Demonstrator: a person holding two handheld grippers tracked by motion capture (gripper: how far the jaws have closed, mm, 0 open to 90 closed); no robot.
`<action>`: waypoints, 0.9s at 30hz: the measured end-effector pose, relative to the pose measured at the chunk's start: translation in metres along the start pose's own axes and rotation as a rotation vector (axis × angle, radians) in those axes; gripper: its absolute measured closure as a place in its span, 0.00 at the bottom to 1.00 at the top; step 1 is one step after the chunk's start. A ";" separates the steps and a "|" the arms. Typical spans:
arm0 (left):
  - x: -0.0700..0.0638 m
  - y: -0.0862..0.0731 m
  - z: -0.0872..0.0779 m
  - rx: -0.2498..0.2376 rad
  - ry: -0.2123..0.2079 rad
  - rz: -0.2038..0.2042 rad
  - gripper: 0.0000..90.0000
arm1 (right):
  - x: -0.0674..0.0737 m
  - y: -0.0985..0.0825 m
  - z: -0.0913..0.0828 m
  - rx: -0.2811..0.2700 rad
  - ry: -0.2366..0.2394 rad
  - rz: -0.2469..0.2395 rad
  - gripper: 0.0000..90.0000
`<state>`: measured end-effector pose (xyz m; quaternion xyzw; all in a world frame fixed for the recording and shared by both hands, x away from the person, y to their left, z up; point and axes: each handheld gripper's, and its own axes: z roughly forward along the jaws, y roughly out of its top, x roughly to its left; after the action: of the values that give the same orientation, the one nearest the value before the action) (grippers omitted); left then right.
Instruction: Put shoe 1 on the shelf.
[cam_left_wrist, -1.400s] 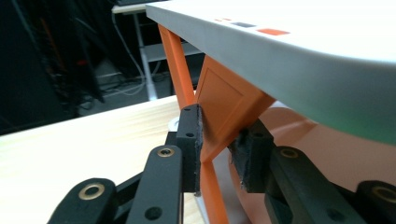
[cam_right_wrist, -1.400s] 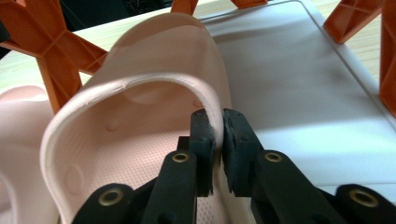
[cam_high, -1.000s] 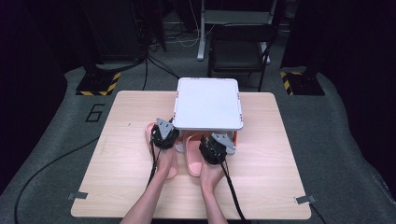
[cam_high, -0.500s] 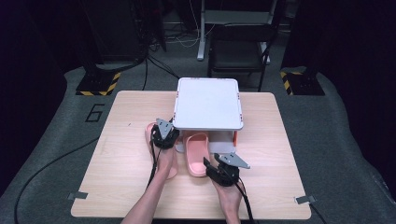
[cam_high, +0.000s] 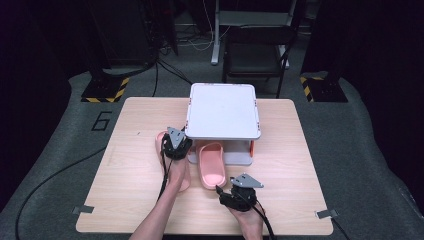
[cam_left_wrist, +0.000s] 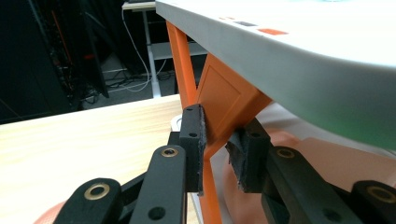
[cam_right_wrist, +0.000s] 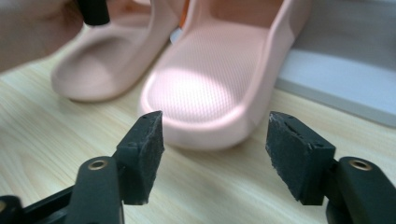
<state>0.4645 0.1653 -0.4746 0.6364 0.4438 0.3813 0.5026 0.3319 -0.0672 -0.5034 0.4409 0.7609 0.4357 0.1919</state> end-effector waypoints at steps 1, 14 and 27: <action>0.000 0.000 0.000 0.000 0.000 -0.001 0.85 | -0.001 -0.001 0.002 0.006 -0.001 -0.001 0.42; 0.001 0.001 -0.001 0.016 -0.007 -0.006 0.85 | 0.001 0.014 0.032 0.040 -0.017 -0.026 0.49; 0.001 0.000 -0.001 0.015 -0.009 -0.013 0.85 | -0.007 0.044 0.062 0.018 -0.049 -0.012 0.51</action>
<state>0.4637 0.1666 -0.4739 0.6389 0.4483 0.3719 0.5025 0.4000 -0.0319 -0.5014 0.4486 0.7625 0.4167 0.2091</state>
